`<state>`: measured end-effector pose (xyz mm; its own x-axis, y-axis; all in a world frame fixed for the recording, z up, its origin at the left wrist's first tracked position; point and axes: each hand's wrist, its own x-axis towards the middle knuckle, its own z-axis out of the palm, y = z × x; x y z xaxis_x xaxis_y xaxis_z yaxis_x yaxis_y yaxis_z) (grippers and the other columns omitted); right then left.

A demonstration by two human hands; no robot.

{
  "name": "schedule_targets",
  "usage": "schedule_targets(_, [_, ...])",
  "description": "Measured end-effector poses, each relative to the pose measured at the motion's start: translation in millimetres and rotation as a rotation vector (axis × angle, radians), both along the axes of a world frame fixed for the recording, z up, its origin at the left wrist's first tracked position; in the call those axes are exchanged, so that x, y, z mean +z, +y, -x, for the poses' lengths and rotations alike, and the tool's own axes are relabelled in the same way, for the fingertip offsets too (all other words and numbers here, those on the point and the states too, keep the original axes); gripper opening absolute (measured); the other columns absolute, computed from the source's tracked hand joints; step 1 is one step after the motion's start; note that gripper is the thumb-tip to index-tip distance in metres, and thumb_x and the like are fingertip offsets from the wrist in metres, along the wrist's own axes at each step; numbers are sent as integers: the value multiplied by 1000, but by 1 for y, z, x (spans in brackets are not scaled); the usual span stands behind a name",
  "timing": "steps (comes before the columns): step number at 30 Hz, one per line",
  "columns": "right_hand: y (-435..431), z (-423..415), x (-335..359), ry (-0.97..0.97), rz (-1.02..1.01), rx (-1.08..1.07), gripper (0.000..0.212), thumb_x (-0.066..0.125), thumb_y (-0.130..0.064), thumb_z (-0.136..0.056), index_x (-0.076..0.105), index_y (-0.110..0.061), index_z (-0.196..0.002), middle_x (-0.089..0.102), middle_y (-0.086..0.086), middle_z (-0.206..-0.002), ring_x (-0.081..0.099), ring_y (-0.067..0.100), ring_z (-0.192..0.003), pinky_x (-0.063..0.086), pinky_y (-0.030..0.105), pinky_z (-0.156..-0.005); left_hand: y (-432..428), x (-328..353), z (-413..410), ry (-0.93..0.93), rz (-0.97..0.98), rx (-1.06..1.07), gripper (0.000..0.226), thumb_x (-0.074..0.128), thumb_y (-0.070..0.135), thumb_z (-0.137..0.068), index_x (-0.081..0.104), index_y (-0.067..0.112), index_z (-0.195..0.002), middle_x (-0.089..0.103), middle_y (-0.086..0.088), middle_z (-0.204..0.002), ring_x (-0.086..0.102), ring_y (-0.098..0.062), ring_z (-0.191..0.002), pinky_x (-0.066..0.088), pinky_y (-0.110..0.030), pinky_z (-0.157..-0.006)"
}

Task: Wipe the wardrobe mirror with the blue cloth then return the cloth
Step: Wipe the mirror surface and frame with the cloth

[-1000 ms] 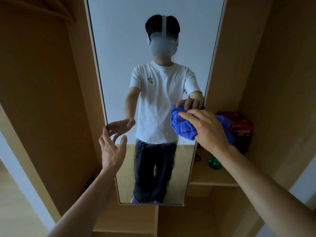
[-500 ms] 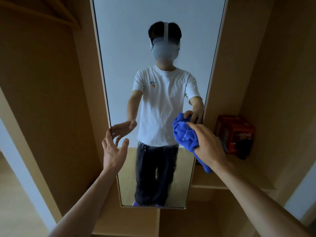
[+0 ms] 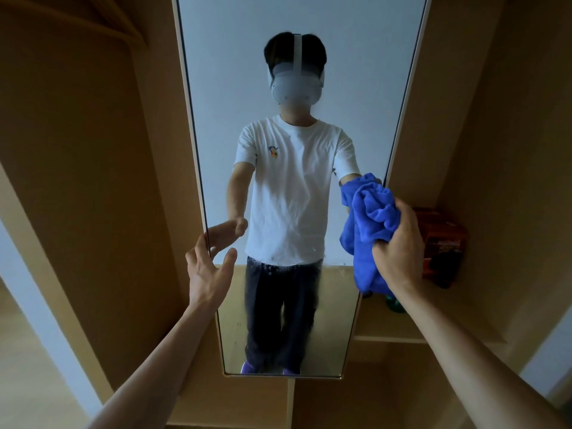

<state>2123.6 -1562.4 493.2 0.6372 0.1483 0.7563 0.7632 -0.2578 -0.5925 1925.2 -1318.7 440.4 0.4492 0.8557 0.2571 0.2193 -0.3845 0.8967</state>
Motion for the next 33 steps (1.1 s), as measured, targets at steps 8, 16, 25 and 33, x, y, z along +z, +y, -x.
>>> schedule_targets(8, [13, 8, -1, 30, -12, -20, 54, 65, 5, -77, 52, -9, -127, 61, 4, -119, 59, 19, -109, 37, 7, -84, 13, -2, 3, -21, 37, -64, 91, 53, 62, -72, 29, 26, -152, 33, -8, -147, 35, -26, -137, 41, -53, -108])
schedule_targets(16, [43, 29, 2, -35, 26, 44, 55, 65, -1, -79, 53, -14, -131, 59, -1, -119, 56, 7, -108, 45, 13, -94, 19, -6, 8, -4, 23, -128, 92, 54, 63, -72, 26, 27, -152, 32, -6, -147, 35, -27, -136, 42, -55, -107])
schedule_targets(25, [78, 54, -1, -18, 70, 28, 68, 67, 1, -80, 46, -21, -141, 51, -4, -123, 58, 14, -106, 48, 29, -78, 27, -10, 11, -22, 12, -179, 87, 58, 61, -77, 27, 30, -152, 34, -5, -148, 37, -26, -138, 41, -55, -109])
schedule_targets(33, [98, 75, 0, 21, 71, 64, 64, 61, 3, -82, 47, -22, -139, 48, -12, -120, 57, 12, -106, 41, 23, -80, 30, -7, 18, -31, -15, -245, 79, 61, 54, -79, 28, 35, -148, 35, 12, -144, 33, -21, -141, 40, -53, -110])
